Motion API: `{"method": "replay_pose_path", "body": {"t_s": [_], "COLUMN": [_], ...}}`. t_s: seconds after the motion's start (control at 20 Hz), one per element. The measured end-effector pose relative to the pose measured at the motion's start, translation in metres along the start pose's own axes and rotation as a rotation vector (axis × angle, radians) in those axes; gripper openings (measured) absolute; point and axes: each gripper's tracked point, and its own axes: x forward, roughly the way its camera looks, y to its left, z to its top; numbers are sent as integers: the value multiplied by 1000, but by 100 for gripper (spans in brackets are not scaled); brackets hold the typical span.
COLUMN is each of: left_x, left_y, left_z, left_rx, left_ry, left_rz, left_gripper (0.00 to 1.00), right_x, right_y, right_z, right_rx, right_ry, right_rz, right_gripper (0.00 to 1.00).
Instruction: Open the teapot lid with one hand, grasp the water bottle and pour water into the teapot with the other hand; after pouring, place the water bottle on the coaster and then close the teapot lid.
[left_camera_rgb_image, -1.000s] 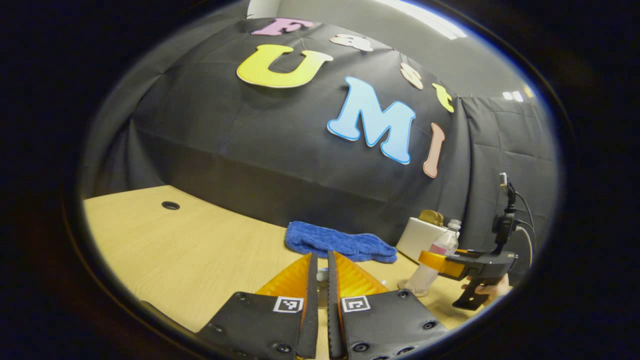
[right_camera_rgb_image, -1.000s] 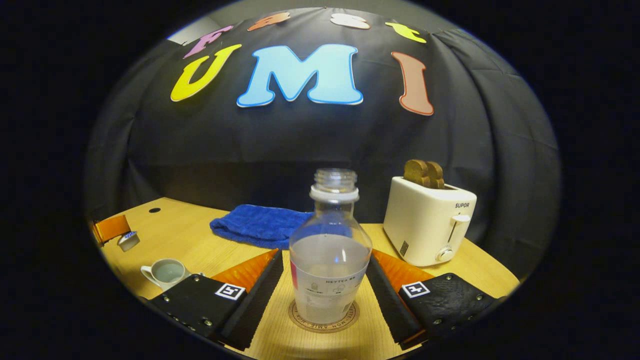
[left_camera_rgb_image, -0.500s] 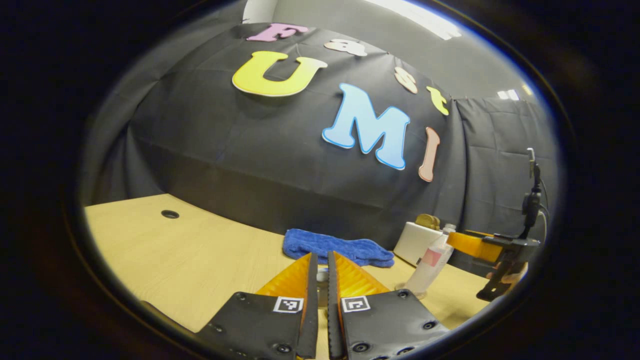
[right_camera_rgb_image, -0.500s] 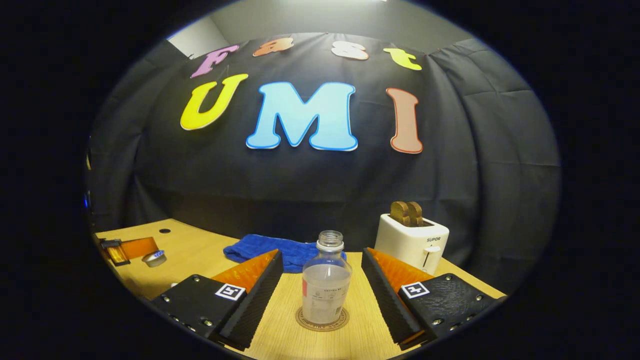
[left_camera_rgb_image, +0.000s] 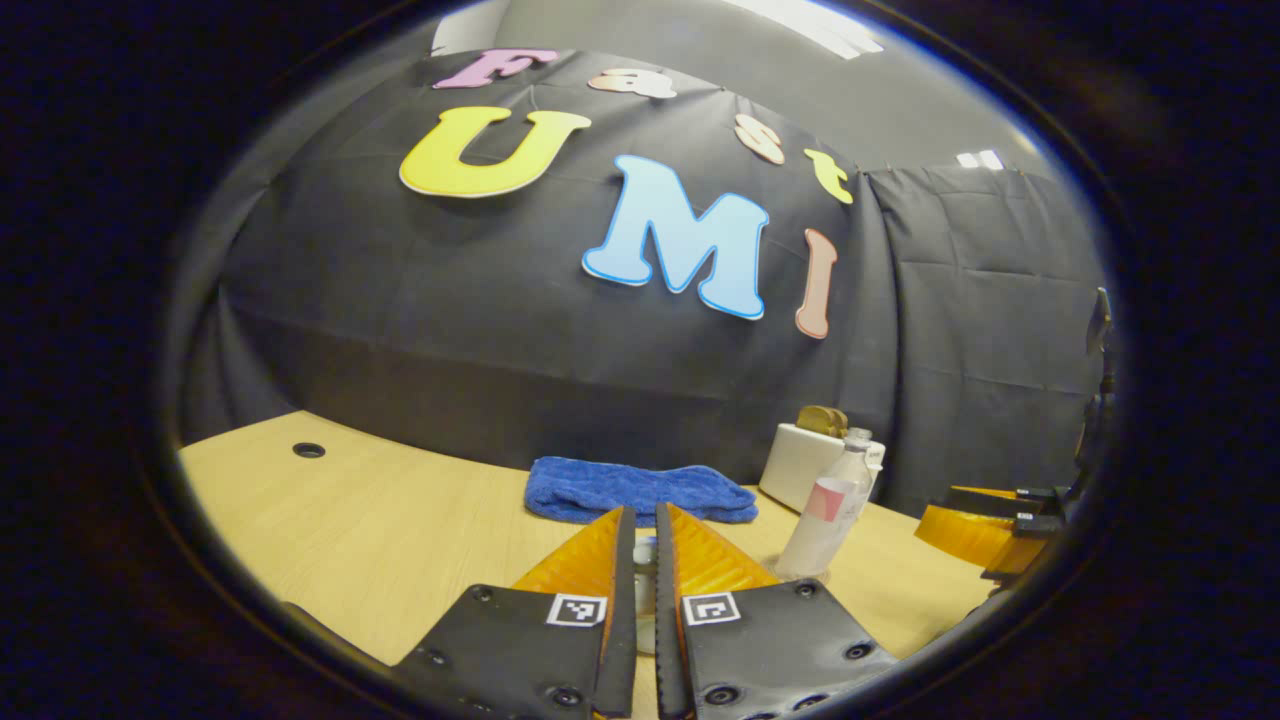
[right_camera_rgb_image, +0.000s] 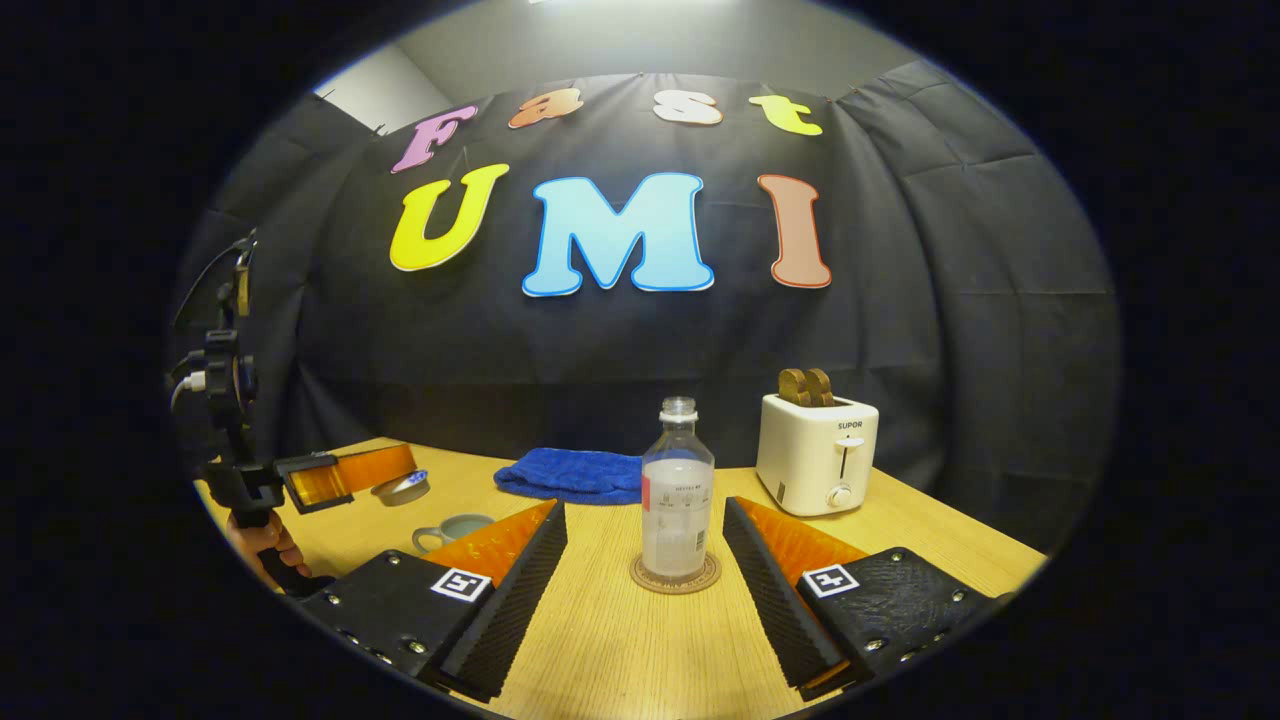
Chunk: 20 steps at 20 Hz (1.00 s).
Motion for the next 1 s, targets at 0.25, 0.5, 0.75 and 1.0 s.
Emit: {"method": "replay_pose_path", "body": {"t_s": [0.25, 0.5, 0.75, 1.0], "left_x": [21, 38, 46, 49], "left_y": [-13, -25, -27, -27], "left_z": [-22, -31, -44, -46], "left_rx": [62, 116, 133, 130], "left_ry": [47, 60, 89, 90], "left_rz": [24, 38, 46, 55], "left_gripper": [17, 17, 17, 14], "right_x": [-17, -21, -22, -20], "right_y": [0, 7, 9, 11], "right_z": [-11, -13, -19, -22], "right_rx": [-39, -71, -31, -28], "right_ry": [1, -30, -8, 0], "right_rz": [-4, 11, 39, 46], "right_gripper": [98, 97, 98, 97]}}
